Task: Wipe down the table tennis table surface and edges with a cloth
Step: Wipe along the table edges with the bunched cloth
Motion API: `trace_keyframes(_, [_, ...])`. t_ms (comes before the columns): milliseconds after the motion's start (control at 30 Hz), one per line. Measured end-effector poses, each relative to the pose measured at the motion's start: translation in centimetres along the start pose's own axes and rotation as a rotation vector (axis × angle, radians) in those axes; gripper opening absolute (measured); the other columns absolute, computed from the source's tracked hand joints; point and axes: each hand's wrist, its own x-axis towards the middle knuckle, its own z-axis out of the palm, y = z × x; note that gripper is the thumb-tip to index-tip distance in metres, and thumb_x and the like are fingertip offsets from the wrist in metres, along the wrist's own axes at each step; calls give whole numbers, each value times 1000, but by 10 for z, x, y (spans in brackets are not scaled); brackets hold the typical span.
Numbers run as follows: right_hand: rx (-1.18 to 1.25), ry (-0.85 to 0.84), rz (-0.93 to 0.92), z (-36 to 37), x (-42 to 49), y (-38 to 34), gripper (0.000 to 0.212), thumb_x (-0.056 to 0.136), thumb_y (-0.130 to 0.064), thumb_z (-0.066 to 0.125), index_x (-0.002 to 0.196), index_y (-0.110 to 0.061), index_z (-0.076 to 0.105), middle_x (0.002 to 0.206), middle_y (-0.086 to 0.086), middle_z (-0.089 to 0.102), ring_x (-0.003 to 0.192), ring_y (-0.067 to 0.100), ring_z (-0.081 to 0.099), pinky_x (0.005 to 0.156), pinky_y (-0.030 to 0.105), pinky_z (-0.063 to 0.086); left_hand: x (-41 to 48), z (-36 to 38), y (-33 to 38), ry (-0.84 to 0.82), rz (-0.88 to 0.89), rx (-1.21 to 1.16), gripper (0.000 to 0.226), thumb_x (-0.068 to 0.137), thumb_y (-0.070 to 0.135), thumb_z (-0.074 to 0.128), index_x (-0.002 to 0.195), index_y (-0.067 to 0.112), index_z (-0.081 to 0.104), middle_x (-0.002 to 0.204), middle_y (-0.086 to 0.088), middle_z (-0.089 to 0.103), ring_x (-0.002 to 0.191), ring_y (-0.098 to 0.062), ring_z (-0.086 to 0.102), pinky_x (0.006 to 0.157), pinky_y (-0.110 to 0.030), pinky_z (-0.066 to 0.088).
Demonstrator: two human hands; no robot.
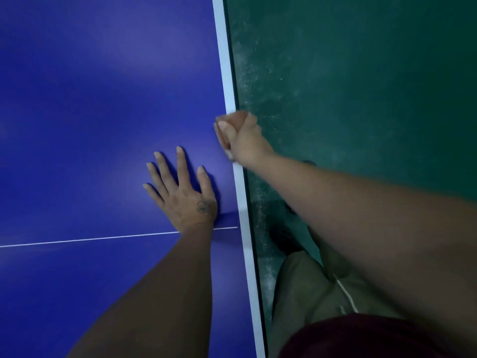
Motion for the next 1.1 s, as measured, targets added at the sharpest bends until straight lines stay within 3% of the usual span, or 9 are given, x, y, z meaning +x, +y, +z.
trace_keyframes(67, [-69, -44, -9, 5, -22, 33, 86, 105, -61, 54, 166, -14, 16, 156, 14, 41, 116, 36, 67, 77, 35, 66, -1, -1, 2, -12, 0, 0, 60, 113, 53, 45, 169, 35, 39, 181, -7, 24, 169, -31, 17, 134, -62, 14])
trace_keyframes(100, [-74, -63, 6, 9, -33, 48, 87, 104, -62, 55, 166, -15, 16, 157, 13, 40, 123, 37, 65, 90, 48, 65, -3, -4, 3, -15, 0, -3, 59, 113, 52, 47, 169, 33, 41, 180, -8, 25, 168, -32, 18, 134, -61, 14])
trace_keyframes(167, [-69, -98, 36, 11, -45, 62, 89, 103, -62, 56, 168, -19, 13, 161, 10, 38, 131, 36, 60, 99, 58, 59, -2, -7, 7, 4, -18, -51, 57, 111, 48, 54, 165, 29, 49, 177, -12, 32, 166, -36, 25, 134, -60, 16])
trace_keyframes(267, [-126, -140, 64, 8, -44, 60, 92, 104, -64, 53, 169, -18, 7, 165, 8, 33, 131, 37, 61, 102, 56, 58, 27, -8, 18, 151, -40, -187, 44, 105, 33, 69, 144, 13, 70, 151, -25, 59, 143, -47, 54, 120, -61, 41])
trace_keyframes(333, [-136, -133, 81, 7, -38, 52, 92, 104, -64, 52, 168, -16, 7, 165, 7, 33, 133, 37, 59, 104, 56, 56, 66, -9, 38, 186, -28, -268, 41, 104, 27, 71, 140, 8, 71, 139, -23, 64, 132, -44, 61, 112, -55, 48])
trace_keyframes(433, [-167, -101, 70, 7, -28, 40, 87, 104, -63, 53, 164, -10, 17, 162, 9, 38, 139, 35, 52, 109, 52, 50, 138, -3, 79, 154, -59, -336, 47, 106, 33, 64, 148, 12, 66, 151, -19, 57, 144, -37, 53, 120, -45, 42])
trace_keyframes(633, [-179, -124, 71, -4, 4, 3, 81, 105, -62, 51, 161, -10, 21, 161, 8, 40, 141, 33, 51, 110, 48, 49, 222, 14, 123, -32, -28, -56, 57, 113, 55, 34, 166, 38, 42, 179, -3, 24, 169, -24, 16, 136, -42, 7])
trace_keyframes(867, [-151, -71, 77, -13, 56, -57, 83, 103, -65, 53, 159, -10, 25, 159, 10, 44, 140, 34, 52, 110, 51, 49, 223, 25, 126, 37, -37, -53, 54, 113, 54, 38, 165, 39, 46, 179, -5, 29, 168, -27, 21, 137, -49, 12])
trace_keyframes(1100, [-65, -63, 110, -26, 121, -132, 75, 101, -69, 53, 148, -15, 32, 143, 11, 56, 114, 39, 70, 99, 54, 58, 225, 31, 125, 95, -16, -88, 51, 112, 44, 50, 162, 33, 53, 176, -11, 35, 165, -32, 27, 136, -53, 16])
